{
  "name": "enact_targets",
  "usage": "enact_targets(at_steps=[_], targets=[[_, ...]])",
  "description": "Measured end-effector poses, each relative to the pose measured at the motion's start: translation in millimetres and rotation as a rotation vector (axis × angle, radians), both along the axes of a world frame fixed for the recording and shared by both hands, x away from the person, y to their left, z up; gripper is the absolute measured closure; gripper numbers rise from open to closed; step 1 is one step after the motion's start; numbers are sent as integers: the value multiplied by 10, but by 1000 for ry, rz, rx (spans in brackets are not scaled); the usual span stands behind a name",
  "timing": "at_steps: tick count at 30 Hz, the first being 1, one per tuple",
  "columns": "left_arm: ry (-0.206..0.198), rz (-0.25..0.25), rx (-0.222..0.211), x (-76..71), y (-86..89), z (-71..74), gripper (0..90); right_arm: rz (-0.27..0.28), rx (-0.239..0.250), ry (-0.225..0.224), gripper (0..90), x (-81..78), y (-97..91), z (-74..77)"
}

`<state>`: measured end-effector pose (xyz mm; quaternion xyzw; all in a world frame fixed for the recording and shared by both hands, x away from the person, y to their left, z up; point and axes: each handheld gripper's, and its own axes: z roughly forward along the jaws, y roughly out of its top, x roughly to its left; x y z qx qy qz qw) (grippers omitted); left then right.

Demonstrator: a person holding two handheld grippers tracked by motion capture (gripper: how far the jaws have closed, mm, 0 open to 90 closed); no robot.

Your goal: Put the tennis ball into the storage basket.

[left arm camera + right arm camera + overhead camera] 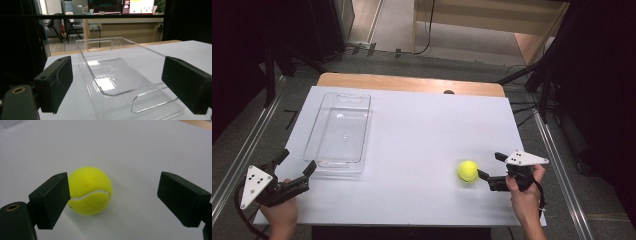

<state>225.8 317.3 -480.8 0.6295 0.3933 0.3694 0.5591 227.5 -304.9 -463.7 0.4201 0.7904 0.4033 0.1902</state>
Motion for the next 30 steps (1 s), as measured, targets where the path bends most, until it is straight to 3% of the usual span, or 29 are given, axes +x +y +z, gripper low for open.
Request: enact_targets(at_steps=[8,30], targets=[[2,-1,5,0,-4,0,107,51,-48,28,88,62,94,22],[0,-5,9,1,-11,0,107,145,-174,205,91,257,380,-107]])
